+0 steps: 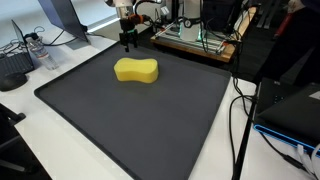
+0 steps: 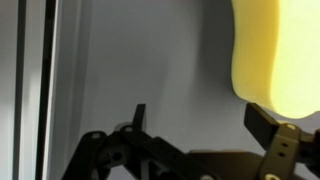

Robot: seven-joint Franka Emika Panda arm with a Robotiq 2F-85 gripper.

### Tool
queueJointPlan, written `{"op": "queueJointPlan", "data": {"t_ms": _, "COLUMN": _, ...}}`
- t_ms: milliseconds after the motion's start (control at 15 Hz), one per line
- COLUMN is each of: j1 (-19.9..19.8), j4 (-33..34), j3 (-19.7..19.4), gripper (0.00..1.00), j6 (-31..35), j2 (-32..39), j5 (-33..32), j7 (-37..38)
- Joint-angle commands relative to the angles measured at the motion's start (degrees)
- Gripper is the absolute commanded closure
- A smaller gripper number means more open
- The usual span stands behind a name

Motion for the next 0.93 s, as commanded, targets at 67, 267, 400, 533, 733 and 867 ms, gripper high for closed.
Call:
{"op": "queueJointPlan", "data": {"t_ms": 67, "j1": 1.2, "j4": -0.6, "j3": 3.6, "gripper": 0.0, "j6": 0.1, "j2": -9.7, "j5": -0.2, "j7": 1.9}}
{"op": "queueJointPlan", "data": {"t_ms": 267, "j1": 6.0, "j4": -1.9, "j3": 1.8, "gripper": 0.0, "j6": 0.2, "j2": -11.7, "j5": 1.7, "j7": 1.3}}
{"op": "queueJointPlan", "data": {"t_ms": 400, "j1": 10.5, "j4": -2.9, "j3": -0.6, "gripper": 0.0, "j6": 0.4, "j2": -11.5, "j5": 3.3, "j7": 1.0}}
{"op": "queueJointPlan", "data": {"t_ms": 533, "j1": 14.0, "j4": -4.7, "j3": -2.7, "gripper": 0.0, "j6": 0.4, "j2": -10.7, "j5": 4.2, "j7": 1.0}}
{"op": "queueJointPlan", "data": {"t_ms": 733, "j1": 19.0, "j4": -7.2, "j3": -5.7, "gripper": 0.0, "j6": 1.0, "j2": -9.5, "j5": 5.3, "j7": 1.0}}
{"op": "queueJointPlan", "data": {"t_ms": 867, "j1": 23.9, "j4": -9.1, "j3": -9.3, "gripper": 0.0, "j6": 1.0, "j2": -7.6, "j5": 6.5, "j7": 1.0}}
